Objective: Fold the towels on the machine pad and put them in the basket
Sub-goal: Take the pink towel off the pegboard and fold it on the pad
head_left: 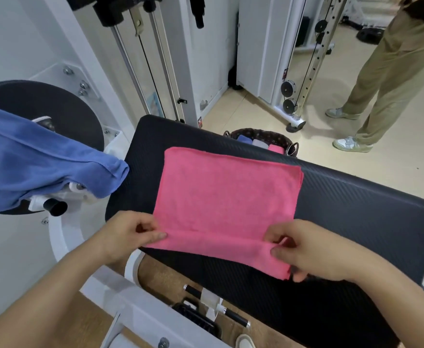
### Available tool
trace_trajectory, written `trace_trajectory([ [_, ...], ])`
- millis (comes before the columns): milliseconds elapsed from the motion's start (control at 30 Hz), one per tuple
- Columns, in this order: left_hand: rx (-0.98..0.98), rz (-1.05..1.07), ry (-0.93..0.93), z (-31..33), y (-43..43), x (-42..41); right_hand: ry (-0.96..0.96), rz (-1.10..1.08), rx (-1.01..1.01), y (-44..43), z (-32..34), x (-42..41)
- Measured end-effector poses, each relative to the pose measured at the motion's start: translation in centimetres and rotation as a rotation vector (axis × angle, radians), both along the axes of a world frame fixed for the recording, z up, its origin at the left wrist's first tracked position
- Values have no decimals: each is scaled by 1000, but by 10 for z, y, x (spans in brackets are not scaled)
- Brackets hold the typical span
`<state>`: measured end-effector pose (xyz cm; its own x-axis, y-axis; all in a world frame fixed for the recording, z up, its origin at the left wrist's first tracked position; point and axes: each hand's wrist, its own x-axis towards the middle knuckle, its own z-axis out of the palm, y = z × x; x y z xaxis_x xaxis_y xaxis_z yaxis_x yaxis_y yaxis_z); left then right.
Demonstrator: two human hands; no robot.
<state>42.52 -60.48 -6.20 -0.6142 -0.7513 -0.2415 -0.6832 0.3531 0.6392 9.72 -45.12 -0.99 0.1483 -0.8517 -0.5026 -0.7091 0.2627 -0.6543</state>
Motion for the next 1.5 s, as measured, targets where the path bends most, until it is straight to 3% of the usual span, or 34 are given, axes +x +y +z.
trace_trajectory([
  [100,120,81,76,36,-27,-22,-2,-198,-185,-20,12,-13],
  [267,323,-13,26,65,-72,-42,134,-382,-449,-51,14,-28],
  [400,138,207,245,58,-94,-62,256,-504,-523,-63,9,-34],
  [533,-162,361,236,42,-101,-86,408,-530,-604,-65,3,-37],
  [700,-314,414,199,22,-102,-90,533,-537,-675,-64,-8,-36],
  [900,-515,288,155,9,-103,-88,557,-493,-634,-63,-8,-41],
  [1100,-495,199,80,15,-102,-83,635,-290,-554,-63,-1,-48],
  [1367,-132,308,179,32,-89,-73,548,-134,-237,-95,29,-54],
  [1500,-65,374,281,58,-66,-43,319,-58,-191,-115,60,-55],
])
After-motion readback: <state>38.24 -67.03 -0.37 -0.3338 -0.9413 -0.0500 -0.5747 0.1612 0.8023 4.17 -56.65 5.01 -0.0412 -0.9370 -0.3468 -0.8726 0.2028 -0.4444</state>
